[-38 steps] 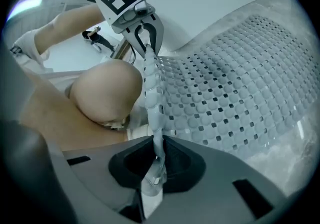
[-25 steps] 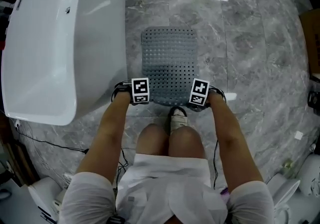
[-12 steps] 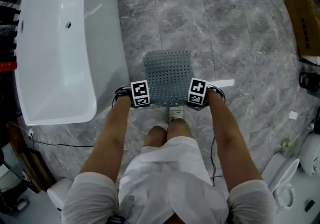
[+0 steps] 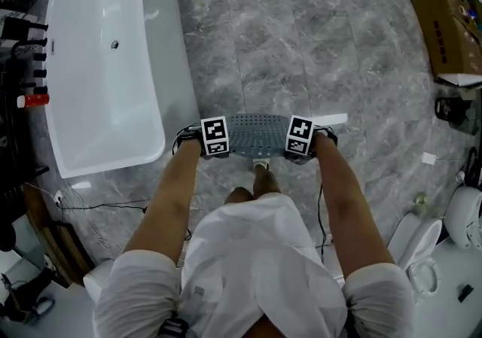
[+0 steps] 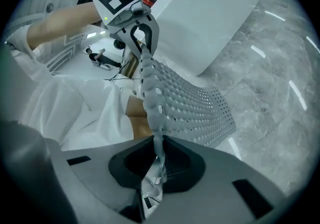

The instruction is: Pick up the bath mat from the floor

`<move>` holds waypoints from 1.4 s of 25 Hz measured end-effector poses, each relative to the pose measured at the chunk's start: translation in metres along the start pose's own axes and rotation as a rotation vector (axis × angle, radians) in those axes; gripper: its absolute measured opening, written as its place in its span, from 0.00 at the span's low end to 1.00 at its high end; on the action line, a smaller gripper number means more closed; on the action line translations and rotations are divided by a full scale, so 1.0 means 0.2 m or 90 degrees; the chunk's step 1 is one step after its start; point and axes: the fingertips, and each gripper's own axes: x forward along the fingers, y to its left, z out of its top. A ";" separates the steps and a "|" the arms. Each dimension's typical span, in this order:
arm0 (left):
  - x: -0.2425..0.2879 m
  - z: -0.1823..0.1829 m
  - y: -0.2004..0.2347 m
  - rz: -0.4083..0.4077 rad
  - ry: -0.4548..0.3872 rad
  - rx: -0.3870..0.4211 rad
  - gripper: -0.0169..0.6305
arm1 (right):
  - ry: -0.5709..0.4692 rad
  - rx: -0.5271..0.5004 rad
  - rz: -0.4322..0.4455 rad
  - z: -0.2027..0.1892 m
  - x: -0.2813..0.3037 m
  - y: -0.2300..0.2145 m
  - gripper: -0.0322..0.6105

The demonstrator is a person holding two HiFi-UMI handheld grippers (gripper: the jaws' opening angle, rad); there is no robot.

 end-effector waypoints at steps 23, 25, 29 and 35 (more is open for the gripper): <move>-0.53 0.12 -0.55 0.045 -0.058 -0.028 0.11 | -0.008 -0.055 -0.012 -0.01 -0.51 0.53 0.13; -0.55 0.12 -0.56 0.046 -0.068 -0.027 0.11 | -0.005 -0.053 -0.018 0.01 -0.54 0.53 0.13; -0.58 0.08 -0.56 0.042 -0.077 -0.032 0.11 | 0.009 -0.066 -0.021 0.06 -0.56 0.55 0.13; -0.61 0.02 -0.56 0.040 -0.072 -0.026 0.11 | 0.027 -0.074 -0.023 0.13 -0.57 0.57 0.13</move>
